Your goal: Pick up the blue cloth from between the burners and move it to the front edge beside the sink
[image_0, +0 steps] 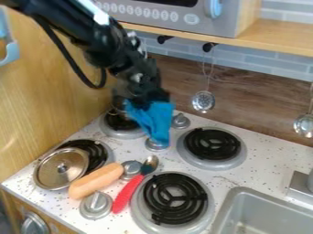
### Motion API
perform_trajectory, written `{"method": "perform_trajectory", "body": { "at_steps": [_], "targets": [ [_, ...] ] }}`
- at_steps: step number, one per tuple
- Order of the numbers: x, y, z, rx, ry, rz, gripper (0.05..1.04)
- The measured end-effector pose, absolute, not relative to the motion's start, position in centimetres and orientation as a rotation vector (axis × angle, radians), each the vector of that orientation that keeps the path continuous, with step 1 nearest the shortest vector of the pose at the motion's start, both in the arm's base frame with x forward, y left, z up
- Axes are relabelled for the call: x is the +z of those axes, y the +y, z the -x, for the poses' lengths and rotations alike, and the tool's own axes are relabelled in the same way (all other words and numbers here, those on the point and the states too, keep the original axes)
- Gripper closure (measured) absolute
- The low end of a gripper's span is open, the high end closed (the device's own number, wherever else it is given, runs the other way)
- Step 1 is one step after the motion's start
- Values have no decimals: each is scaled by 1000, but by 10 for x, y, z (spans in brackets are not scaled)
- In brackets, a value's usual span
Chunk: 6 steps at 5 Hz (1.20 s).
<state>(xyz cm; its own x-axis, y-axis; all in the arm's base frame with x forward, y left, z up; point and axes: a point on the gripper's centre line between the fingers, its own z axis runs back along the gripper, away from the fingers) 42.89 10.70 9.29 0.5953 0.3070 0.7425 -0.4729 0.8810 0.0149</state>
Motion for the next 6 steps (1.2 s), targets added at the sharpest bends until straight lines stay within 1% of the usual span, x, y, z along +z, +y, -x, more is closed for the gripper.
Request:
{"method": "perform_trajectory", "body": {
  "at_steps": [1, 2, 4, 5, 6],
  "targets": [
    [100, 101, -419, 455, -826, -193, 1002],
    [100, 89, -412, 446, -811, -159, 1002],
    [89, 41, -411, 346, -770, -78, 1002],
    [73, 19, -411, 307, -722, -44, 1002],
    [64, 2, -410, 264, -697, -26, 1002]
  ]
}}
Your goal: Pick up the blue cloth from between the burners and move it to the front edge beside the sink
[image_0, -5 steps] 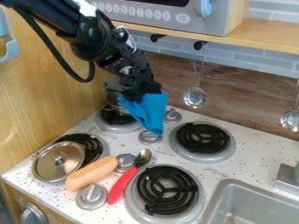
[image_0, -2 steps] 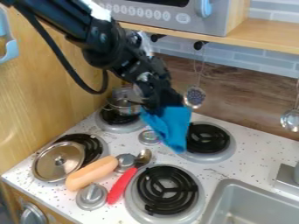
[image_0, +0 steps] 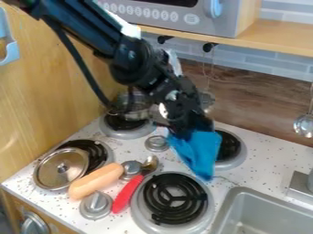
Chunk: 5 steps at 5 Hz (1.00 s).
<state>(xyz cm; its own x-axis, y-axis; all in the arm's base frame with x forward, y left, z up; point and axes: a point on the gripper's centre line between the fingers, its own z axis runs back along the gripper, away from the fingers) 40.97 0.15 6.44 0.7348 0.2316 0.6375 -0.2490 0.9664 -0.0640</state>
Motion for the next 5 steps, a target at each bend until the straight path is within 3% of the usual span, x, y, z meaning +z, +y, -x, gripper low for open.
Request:
{"method": "perform_trajectory", "body": {
  "at_steps": [2, 3, 4, 5],
  "targets": [
    [28, -33, -415, 176, -602, -5, 1002],
    [26, -38, -414, 169, -593, 1, 1002],
    [13, -42, -398, 156, -548, -1, 1002],
    [18, -48, -380, 130, -550, 6, 1002]
  ]
}}
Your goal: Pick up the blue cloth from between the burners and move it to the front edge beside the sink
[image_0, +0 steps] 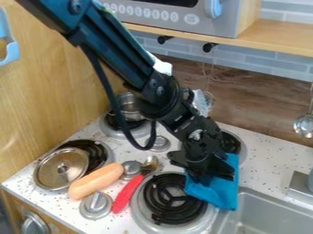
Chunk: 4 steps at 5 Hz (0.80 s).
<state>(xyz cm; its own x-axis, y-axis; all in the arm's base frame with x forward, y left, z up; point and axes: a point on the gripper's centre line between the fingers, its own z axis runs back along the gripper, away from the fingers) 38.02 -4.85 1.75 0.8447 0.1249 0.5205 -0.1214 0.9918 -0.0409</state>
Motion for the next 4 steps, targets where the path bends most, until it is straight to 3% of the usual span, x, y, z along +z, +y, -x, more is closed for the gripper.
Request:
{"method": "perform_trajectory", "body": {
  "at_steps": [4],
  "targets": [
    [43, -55, -307, 80, -538, 40, 1002]
  ]
}}
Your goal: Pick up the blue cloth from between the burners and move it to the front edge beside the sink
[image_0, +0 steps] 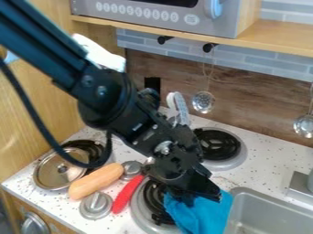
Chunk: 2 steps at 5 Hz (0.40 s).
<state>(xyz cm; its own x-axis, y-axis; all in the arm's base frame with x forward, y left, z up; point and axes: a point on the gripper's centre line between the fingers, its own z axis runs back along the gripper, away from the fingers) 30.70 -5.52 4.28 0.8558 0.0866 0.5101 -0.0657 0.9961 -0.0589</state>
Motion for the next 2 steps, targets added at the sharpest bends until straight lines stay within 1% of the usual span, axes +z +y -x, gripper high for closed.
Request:
{"method": "perform_trajectory", "body": {
  "at_steps": [1, 2],
  "targets": [
    [49, -61, -293, 46, -546, 46, 1002],
    [46, -60, -298, 23, -563, 29, 1002]
  ]
}}
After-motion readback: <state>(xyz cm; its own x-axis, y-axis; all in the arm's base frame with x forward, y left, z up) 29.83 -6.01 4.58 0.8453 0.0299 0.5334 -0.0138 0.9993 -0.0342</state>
